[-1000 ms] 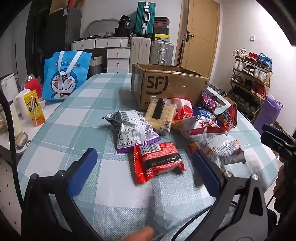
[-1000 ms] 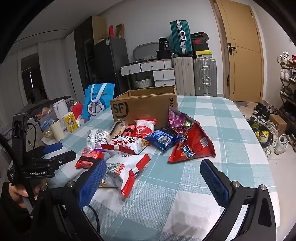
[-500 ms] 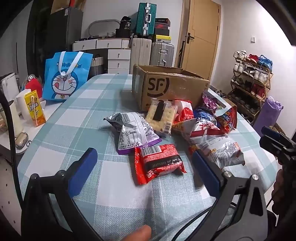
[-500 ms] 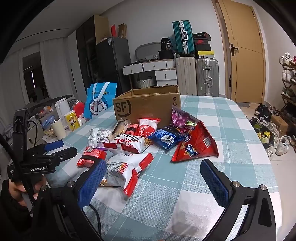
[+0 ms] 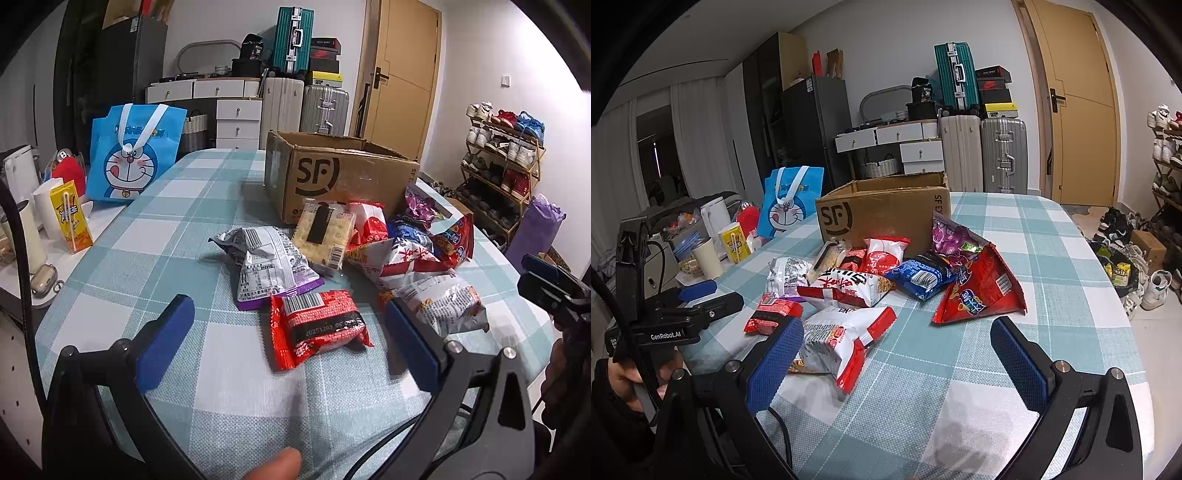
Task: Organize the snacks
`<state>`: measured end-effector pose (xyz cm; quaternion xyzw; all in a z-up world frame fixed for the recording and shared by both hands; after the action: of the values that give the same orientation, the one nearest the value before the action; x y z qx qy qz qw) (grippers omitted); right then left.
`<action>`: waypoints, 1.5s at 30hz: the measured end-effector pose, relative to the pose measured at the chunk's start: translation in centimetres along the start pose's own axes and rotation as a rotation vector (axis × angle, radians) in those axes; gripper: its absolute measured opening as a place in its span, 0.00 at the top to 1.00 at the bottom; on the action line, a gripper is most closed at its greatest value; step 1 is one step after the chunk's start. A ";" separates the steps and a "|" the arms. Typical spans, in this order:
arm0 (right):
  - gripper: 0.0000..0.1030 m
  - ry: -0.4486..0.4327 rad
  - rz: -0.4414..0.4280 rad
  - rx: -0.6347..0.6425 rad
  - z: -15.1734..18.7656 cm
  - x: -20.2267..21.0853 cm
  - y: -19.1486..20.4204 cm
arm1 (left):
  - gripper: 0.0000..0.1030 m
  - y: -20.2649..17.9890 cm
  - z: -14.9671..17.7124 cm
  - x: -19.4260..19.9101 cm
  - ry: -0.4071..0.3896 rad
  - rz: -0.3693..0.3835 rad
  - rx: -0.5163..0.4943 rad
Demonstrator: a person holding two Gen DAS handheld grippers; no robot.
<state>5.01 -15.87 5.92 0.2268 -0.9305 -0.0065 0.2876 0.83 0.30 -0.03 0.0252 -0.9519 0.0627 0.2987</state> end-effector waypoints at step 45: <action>0.00 0.005 -0.009 0.008 -0.3 -0.9 0.4 | 0.01 0.7 -0.1 0.2 -0.007 0.016 0.015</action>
<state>5.67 -15.13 5.74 0.2323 -0.9287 -0.0035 0.2889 0.66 1.04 0.15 0.0201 -0.9526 0.0720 0.2949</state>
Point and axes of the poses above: each gripper's, at about its wrist camera, not at the fingertips, and x roughly against the way its jaws point, y to its left, z to its underside, the point moved 1 cm from there along -x, roughly the way its jaws point, and after that the axes turned 1 degree about y, right-handed, at the moved point
